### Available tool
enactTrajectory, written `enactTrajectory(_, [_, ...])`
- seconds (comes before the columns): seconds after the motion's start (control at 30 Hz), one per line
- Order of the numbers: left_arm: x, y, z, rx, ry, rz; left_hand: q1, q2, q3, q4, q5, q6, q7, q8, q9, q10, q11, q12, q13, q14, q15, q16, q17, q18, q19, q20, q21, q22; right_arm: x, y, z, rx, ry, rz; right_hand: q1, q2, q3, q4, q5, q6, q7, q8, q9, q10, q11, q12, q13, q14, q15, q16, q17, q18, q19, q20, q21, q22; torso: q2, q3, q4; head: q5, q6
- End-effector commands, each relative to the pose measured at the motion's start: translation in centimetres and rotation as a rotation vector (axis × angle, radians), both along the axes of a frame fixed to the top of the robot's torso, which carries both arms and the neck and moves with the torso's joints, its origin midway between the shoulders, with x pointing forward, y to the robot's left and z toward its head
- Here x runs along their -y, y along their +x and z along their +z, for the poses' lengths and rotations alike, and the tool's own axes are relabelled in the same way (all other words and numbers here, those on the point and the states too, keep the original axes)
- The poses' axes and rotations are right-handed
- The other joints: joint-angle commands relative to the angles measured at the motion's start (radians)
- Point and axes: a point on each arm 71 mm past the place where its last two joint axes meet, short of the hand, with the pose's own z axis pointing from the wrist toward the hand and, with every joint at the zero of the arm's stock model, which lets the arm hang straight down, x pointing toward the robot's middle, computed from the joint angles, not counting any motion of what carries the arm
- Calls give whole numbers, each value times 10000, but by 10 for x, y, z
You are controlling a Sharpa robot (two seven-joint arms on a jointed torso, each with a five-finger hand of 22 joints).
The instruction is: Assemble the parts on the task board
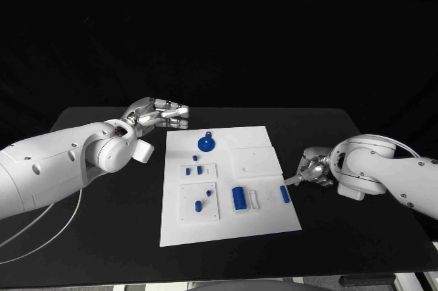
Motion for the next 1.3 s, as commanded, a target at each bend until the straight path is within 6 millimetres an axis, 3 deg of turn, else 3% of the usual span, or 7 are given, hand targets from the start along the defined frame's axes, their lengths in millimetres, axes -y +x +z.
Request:
enactTrajectory(0.03, [3,-1,1,79,-64,-125,-9,77,-40,4,4,17,29,22,-1,54,19,-31,3,-62,-10,-40,-2,-154,44,12,21,-11,-2,-3,-4,-228,-680,139,20,-209,-253,485,-46,-73,-17,-24,-23,-36,-6,-88,-18,-8,62,-69,4,-110,48,25,-53,1164,1,-3,11,-26,5])
enactTrajectory(0.13, [3,-1,1,73,-65,-136,-9,77,-40,4,4,17,29,22,-1,54,19,-31,3,-62,-10,-40,-2,-154,44,12,21,-11,-5,-3,-10,-214,-789,149,154,-80,-1183,964,-45,-113,-14,-23,-45,-32,-8,-112,-7,-1,55,-90,26,-121,50,11,-64,1162,-1,-7,9,-17,7])
enactTrajectory(0.5, [1,-1,1,56,-52,-114,-17,72,-42,17,1,7,31,17,-1,44,23,-31,3,-65,-9,-40,-2,-154,40,15,19,-12,-15,-7,-26,-285,-768,282,181,198,-2126,931,-41,-187,2,-23,-58,-27,1,-141,42,13,59,-147,76,-118,59,14,-97,1160,13,10,15,40,-19])
enactTrajectory(0.67, [1,-1,1,52,-54,-125,-17,72,-42,17,1,7,31,17,-1,44,23,-31,3,-65,-9,-40,-2,-154,40,15,19,-12,-19,-8,-28,-309,-777,400,367,254,-2051,811,-37,-179,4,-22,-45,-25,4,-132,52,20,64,-146,85,-116,60,21,-93,1162,7,10,5,45,-25])
enactTrajectory(0.9, [1,-1,1,35,-46,-124,-17,72,-42,17,1,7,31,17,-1,44,23,-31,3,-65,-9,-40,-2,-154,40,15,19,-12,-22,-9,-32,-363,-818,489,667,435,-1342,-119,29,-138,34,-30,45,-44,31,-95,47,24,95,-145,66,-90,59,71,-108,1162,7,11,12,43,-29])
enactTrajectory(1.03, [1,-1,1,17,-38,-126,-17,72,-42,17,1,7,31,17,-1,44,23,-31,3,-65,-9,-40,-2,-154,40,15,19,-12,-23,-10,-34,-396,-807,558,908,75,658,-886,-19,-83,27,-35,1,-48,16,-81,33,22,87,-134,60,-92,54,69,-104,1164,9,8,11,29,-40])
enactTrajectory(1.3, [0,-1,0,-6,-24,-117,6,92,-32,15,3,9,37,19,0,40,25,-31,3,-65,-9,-40,-2,-152,42,15,19,-12,-26,-11,-36,-405,-731,633,749,469,1584,-2480,1525,1,0,-36,-113,-80,-2,-56,19,21,89,-119,45,-100,39,74,-105,1162,6,4,10,23,-65])
